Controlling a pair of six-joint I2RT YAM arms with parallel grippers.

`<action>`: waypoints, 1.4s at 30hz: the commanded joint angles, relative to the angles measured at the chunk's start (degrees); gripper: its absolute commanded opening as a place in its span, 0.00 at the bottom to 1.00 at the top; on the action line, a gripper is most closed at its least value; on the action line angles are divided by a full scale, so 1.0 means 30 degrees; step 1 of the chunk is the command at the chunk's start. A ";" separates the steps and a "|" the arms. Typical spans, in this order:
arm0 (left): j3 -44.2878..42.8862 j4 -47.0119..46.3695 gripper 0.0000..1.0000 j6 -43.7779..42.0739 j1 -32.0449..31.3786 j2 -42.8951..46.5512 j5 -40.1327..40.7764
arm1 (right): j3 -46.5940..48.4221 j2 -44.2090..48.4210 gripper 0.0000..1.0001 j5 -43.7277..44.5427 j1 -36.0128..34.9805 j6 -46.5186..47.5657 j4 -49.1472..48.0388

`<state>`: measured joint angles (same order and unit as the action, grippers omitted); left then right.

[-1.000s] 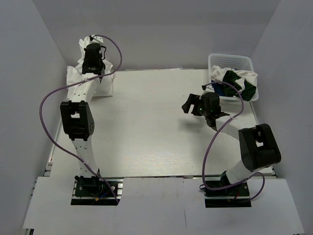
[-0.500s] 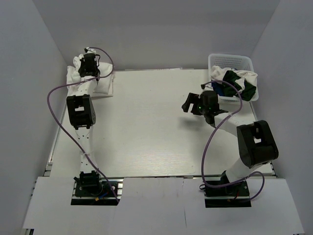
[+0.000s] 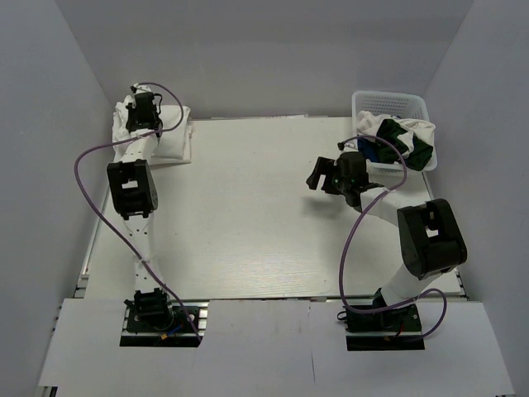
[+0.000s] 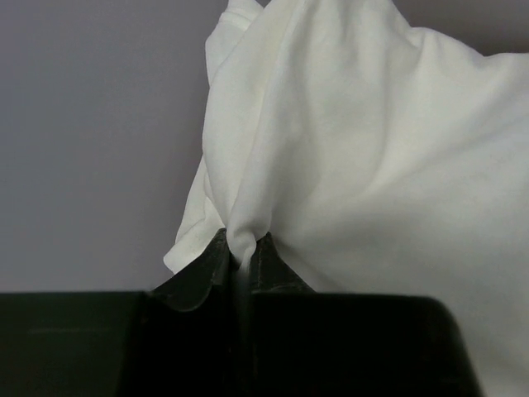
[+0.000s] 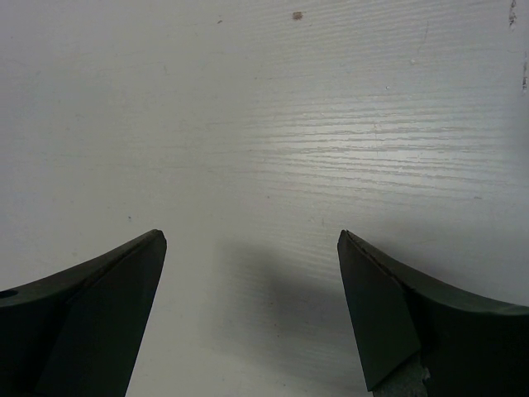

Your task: Fold and stack the t-shirts

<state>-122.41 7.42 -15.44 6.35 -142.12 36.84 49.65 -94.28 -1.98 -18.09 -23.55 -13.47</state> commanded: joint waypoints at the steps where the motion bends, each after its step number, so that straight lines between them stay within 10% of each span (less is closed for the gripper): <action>1: 0.0081 0.1509 0.18 0.1921 0.0462 0.2170 0.0874 | 0.0794 -0.0243 0.90 -0.0307 -0.0094 0.0204 -0.0342; 8: -0.0971 0.3500 0.53 0.2833 0.0872 0.2902 0.0786 | 0.0824 -0.0184 0.90 -0.0776 -0.0036 0.0526 -0.0401; 11: -0.1648 0.4263 1.00 0.3621 0.0872 0.2902 0.1222 | 0.0824 0.0107 0.90 -0.0981 -0.0094 0.0613 -0.0226; 17: -0.1036 0.5581 1.00 0.6140 0.0698 0.5066 0.0267 | 0.0589 0.0811 0.90 -0.1185 -0.0036 0.0643 -0.0254; 27: 0.4973 0.2097 1.00 0.7577 0.0987 0.9175 -1.0666 | 0.0677 0.0314 0.90 -0.1538 -0.0094 0.0672 0.0037; 42: 0.4241 0.2567 1.00 0.7579 0.2569 0.2287 -0.7592 | 0.1965 -0.1238 0.90 -0.1361 -0.0065 0.0789 0.1327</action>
<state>-111.44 13.87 6.94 12.62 -137.88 10.87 53.10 -96.75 -5.96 -18.13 -21.98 -10.26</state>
